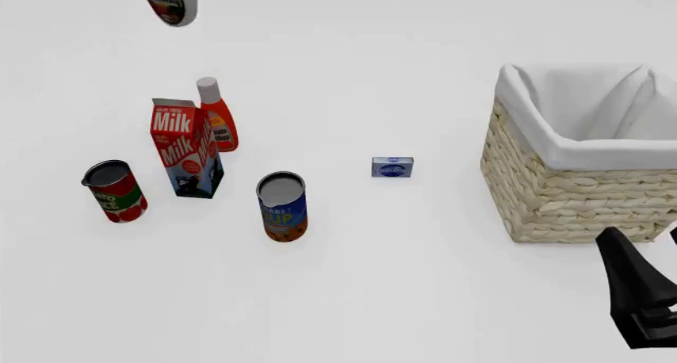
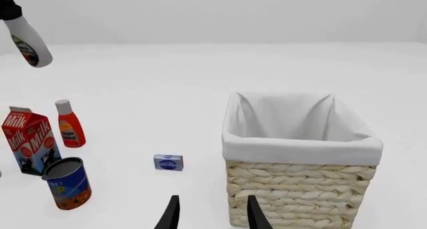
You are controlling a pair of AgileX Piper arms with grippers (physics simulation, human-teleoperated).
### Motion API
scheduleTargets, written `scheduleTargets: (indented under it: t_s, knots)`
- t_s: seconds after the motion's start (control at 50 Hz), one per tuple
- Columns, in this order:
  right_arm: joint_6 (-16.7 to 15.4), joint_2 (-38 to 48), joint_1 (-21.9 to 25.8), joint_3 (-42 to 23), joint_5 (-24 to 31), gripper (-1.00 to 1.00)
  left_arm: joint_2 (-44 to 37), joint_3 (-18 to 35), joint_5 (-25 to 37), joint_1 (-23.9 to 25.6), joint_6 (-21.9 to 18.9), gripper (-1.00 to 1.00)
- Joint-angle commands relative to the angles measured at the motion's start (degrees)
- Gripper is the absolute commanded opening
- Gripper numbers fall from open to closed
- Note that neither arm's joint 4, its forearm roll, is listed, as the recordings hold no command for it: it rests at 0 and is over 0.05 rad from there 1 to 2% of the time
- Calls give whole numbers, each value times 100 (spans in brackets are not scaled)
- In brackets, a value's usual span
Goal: Pick the salad dressing and place it in the basket.
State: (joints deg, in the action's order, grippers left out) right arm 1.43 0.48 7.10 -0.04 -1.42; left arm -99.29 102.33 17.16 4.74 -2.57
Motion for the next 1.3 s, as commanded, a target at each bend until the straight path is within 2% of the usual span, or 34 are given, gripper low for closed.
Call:
scheduleTargets:
  t_s: [0.02, 0.2, 0.22, 0.44, 0.84, 1.12, 1.3]
  knots:
    - [12, -19, -11, 0, 8, 100, 511, -118, 83, 1044, -258, -100]
    - [14, -24, 6, -1, 1, 100, 508, -308, -12, 1763, -306, -100]
    - [1, -22, 9, -1, 0, 100, 493, -409, -80, 1954, -329, -100]
    - [-8, -44, 16, 3, 7, 100, 448, -821, -410, 2580, -327, -100]
    - [-22, -39, 58, 2, 14, 100, 348, -1318, -800, 3790, 6, -100]
    - [-36, -41, 37, 2, 38, 100, 242, -1758, -1036, 4366, 119, -100]
    - [-78, -44, 35, -1, 42, 100, 181, -1877, -1119, 4433, 57, -100]
